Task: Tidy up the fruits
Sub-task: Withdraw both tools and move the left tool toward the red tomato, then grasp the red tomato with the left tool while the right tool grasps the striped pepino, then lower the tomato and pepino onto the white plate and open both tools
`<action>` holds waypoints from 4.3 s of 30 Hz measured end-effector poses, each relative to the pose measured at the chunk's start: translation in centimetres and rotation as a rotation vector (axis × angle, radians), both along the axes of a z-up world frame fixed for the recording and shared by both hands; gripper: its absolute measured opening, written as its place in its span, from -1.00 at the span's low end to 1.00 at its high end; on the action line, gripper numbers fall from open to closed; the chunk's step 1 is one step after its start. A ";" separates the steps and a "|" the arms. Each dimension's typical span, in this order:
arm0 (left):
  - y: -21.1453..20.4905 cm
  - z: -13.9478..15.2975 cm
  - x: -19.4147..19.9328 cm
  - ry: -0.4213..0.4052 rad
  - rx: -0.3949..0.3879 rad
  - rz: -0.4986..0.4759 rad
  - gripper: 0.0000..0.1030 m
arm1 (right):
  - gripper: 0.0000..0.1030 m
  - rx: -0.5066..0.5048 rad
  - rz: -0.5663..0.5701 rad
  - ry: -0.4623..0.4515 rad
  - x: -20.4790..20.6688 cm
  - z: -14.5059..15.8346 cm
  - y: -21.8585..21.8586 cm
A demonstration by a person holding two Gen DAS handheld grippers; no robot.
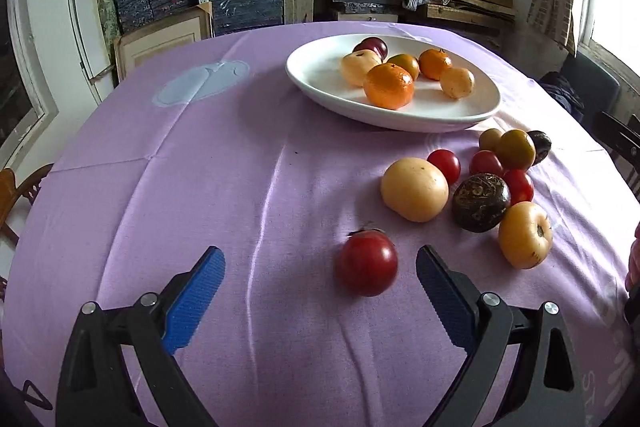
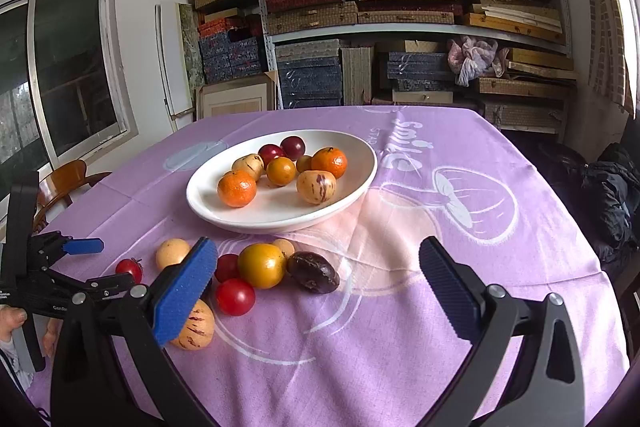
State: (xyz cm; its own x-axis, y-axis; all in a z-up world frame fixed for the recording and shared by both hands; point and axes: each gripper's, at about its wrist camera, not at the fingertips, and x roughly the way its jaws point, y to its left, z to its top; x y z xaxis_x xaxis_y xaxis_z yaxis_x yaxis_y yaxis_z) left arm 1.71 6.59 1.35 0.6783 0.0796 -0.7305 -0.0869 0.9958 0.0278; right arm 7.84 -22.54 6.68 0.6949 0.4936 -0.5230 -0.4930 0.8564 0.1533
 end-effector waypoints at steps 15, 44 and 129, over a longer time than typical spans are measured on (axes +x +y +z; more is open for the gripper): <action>1.0 -0.6 -1.0 0.013 -0.201 -0.095 0.38 | 0.92 0.002 0.020 0.007 -0.3 0.2 0.2; 0.0 -0.5 0.1 0.027 -0.198 -0.142 -0.41 | 0.92 -0.049 0.108 0.036 -1.1 -0.5 2.1; -0.5 5.9 3.7 -0.159 -0.089 -0.074 0.75 | 0.92 0.024 0.092 -0.124 1.3 5.7 0.9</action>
State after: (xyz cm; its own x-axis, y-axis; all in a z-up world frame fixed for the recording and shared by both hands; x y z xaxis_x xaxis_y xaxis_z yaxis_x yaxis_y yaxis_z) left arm 5.44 6.04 7.25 0.7874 -0.0350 -0.6155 -0.0099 0.9975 -0.0693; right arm 9.14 -21.64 12.37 0.7045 0.5696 -0.4234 -0.5857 0.8035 0.1064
